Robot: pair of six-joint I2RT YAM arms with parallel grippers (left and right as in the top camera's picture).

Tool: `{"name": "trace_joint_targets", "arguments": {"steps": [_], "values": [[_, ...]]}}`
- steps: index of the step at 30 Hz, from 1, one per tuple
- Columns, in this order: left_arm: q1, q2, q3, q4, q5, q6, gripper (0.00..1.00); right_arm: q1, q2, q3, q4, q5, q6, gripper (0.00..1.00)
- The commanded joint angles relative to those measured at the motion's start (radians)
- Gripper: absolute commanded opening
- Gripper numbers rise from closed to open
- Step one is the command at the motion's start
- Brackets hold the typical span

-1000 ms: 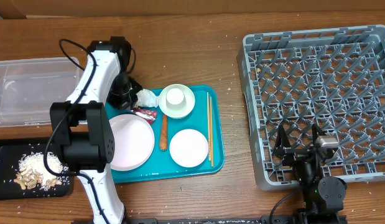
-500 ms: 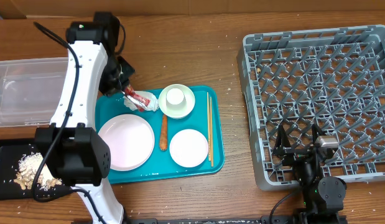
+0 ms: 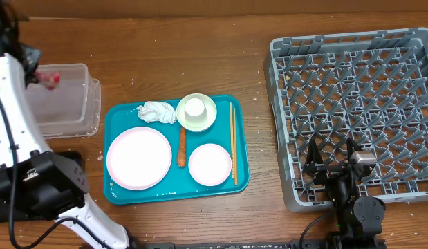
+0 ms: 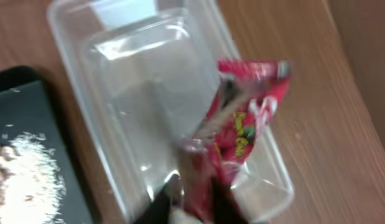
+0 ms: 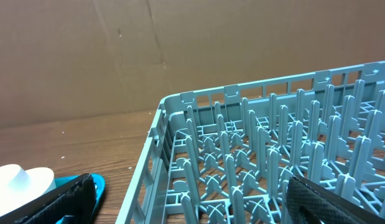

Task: Sort waste into correct bins and load items into the dishwasher
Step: 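Grasp the red wrapper with the left gripper, drop into clear bin, then grasp the crumpled white tissue with the left gripper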

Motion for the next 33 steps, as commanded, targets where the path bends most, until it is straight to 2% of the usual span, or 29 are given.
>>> {"name": "trace_joint_targets", "arguments": {"steps": [1,4,7,8,10,12,15,16,18,21,23,30,32,33], "values": [[0.04,-0.024,0.012,-0.027,-0.01,0.008,1.0,0.008,-0.009,-0.01,0.006,0.006,-0.004,1.0],[0.051,-0.024,0.012,-0.084,0.093,0.044,1.0,0.008,-0.009,-0.01,0.006,0.006,-0.004,1.0],[0.043,-0.024,0.012,-0.124,0.451,0.233,1.0,0.008,-0.009,-0.01,0.006,0.006,-0.004,1.0],[0.032,-0.024,0.012,-0.125,0.648,0.292,1.0,0.008,-0.009,-0.01,0.006,0.006,-0.004,1.0],[-0.016,-0.024,0.012,-0.153,0.837,0.322,1.0,0.008,-0.009,-0.01,0.006,0.006,-0.004,1.0],[-0.072,-0.024,0.01,-0.206,0.788,0.322,1.0,0.008,-0.009,-0.01,0.006,0.006,-0.004,1.0],[-0.165,-0.024,-0.007,-0.28,0.615,0.31,1.0,0.008,-0.009,-0.01,0.006,0.006,-0.004,1.0],[-0.22,-0.024,-0.029,-0.3,0.544,0.273,1.0,0.008,-0.009,-0.01,0.006,0.006,-0.004,1.0],[-0.312,-0.024,-0.087,-0.267,0.52,0.221,1.0,0.008,-0.009,-0.01,0.006,0.006,-0.004,1.0],[-0.396,-0.024,-0.184,-0.177,0.494,0.154,0.9,0.008,-0.009,-0.01,0.006,0.006,-0.004,1.0],[-0.421,-0.024,-0.246,-0.127,0.47,0.113,0.87,0.008,-0.009,-0.01,0.006,0.006,-0.004,1.0],[-0.425,-0.011,-0.472,0.016,0.389,0.074,0.85,0.008,-0.009,-0.01,0.006,0.006,-0.004,1.0],[-0.425,-0.01,-0.517,0.054,0.387,0.052,0.82,0.008,-0.009,-0.01,0.006,0.006,-0.004,1.0],[-0.425,-0.01,-0.545,0.083,0.386,0.039,0.76,0.008,-0.009,-0.01,0.006,0.006,-0.004,1.0]]}}
